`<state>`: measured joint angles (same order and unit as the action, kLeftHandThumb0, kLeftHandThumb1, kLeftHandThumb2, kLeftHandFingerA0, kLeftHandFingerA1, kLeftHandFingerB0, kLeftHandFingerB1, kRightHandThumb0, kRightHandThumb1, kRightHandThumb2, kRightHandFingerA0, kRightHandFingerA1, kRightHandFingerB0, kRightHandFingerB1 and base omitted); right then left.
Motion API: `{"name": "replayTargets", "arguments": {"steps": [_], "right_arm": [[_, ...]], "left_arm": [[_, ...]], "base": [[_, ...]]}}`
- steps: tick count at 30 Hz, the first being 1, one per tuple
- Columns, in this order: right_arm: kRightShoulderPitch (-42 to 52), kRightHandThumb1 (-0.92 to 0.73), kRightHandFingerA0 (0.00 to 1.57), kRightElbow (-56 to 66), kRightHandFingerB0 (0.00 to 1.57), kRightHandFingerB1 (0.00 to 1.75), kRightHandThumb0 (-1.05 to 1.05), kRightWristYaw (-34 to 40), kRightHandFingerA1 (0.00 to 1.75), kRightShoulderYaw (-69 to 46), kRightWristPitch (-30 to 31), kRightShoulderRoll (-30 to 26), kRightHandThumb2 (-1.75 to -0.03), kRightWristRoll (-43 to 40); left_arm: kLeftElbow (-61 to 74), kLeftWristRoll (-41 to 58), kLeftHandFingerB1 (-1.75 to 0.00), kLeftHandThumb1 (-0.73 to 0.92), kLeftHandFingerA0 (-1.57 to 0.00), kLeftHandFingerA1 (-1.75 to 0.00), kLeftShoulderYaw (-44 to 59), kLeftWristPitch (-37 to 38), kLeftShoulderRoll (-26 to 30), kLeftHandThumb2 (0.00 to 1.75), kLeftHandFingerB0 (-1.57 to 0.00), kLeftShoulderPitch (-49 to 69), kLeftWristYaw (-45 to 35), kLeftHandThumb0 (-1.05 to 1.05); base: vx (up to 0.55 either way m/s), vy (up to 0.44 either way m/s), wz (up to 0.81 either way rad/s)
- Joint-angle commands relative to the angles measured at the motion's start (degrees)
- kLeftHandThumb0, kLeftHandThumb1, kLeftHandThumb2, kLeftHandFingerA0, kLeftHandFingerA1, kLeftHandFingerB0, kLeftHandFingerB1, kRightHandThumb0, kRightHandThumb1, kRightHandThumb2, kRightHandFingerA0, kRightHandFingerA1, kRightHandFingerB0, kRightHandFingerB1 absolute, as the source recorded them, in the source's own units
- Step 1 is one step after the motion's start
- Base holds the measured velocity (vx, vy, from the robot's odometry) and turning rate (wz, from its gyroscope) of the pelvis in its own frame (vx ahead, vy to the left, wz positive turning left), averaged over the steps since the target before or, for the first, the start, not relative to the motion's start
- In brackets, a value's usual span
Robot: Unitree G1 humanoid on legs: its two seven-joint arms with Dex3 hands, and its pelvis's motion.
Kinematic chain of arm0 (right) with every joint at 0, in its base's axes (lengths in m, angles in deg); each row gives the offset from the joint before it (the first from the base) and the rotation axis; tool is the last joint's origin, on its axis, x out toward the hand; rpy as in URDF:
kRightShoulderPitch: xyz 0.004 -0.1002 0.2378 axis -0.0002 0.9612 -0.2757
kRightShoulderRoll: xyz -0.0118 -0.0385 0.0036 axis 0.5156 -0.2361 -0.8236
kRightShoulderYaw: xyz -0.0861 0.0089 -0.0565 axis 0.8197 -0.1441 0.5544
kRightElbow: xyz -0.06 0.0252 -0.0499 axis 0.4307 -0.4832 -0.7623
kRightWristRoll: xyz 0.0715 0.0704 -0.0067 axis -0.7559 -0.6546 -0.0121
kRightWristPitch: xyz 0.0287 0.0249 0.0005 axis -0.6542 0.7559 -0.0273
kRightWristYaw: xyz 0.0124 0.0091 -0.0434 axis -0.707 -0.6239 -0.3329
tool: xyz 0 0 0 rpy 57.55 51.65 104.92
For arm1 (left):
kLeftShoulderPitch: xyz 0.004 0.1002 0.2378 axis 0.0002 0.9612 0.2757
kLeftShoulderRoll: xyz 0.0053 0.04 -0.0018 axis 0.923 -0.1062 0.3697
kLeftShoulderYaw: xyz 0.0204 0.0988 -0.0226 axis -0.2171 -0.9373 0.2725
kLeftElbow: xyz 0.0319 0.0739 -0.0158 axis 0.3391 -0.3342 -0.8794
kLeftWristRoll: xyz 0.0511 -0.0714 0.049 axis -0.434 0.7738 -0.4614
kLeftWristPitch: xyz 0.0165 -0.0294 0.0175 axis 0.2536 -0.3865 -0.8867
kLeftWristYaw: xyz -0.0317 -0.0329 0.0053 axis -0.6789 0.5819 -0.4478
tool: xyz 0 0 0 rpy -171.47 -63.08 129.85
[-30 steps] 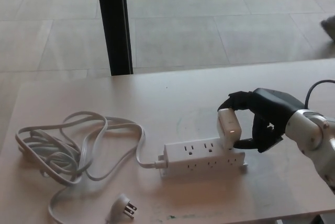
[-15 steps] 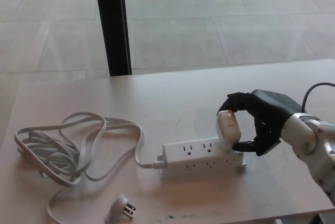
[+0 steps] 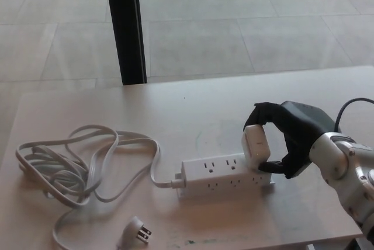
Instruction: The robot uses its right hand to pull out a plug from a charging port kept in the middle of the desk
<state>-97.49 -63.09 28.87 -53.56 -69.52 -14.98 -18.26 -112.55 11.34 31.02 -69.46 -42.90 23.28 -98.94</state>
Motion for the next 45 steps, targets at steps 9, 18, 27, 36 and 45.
{"name": "replayTargets", "arguments": {"steps": [9,18,27,36,45], "right_arm": [[-3.0,-0.55,0.91,1.9,0.91,0.83,-0.28,0.6,1.70,-4.2,4.5,2.7,-0.77,-1.8],[-9.0,-0.49,0.91,2.7,0.96,0.95,-0.25,-2.1,1.66,-5.7,4.7,-0.2,-0.90,-2.3],[-9.9,-0.49,0.91,4.6,1.00,0.78,-0.24,-3.6,1.64,-6.7,3.3,-2.2,-0.85,-3.7],[-5.8,-0.54,0.92,8.8,0.99,0.91,-0.27,-6.2,1.68,-6.0,2.9,-8.9,-0.77,-2.3],[-1.4,-0.56,0.90,2.3,0.90,0.66,-0.35,-3.3,1.61,-0.4,-3.8,-20.8,-0.64,5.2]], "left_arm": [[-0.2,0.2,-0.59,0.87,-0.89,-0.66,-0.1,1.9,0.0,0.72,-0.70,0.7,0.6,-1.05],[0.5,1.2,-0.60,0.87,-0.88,-0.68,0.6,0.8,0.3,0.71,-0.67,0.5,-0.2,-1.05],[0.1,1.0,-0.59,0.86,-0.87,-0.68,0.7,1.0,0.5,0.72,-0.67,0.5,0.0,-1.05],[-0.2,1.0,-0.61,0.87,-0.88,-0.69,1.0,1.4,0.7,0.72,-0.68,0.9,-0.1,-1.05],[0.2,1.3,-0.59,0.86,-0.88,-0.67,1.5,1.3,0.8,0.72,-0.68,0.8,-0.2,-1.05]], "base": [[0.00,0.000,0.00],[0.00,0.000,0.00],[0.00,0.000,0.00],[0.00,0.000,0.00],[0.00,0.000,0.00]]}}
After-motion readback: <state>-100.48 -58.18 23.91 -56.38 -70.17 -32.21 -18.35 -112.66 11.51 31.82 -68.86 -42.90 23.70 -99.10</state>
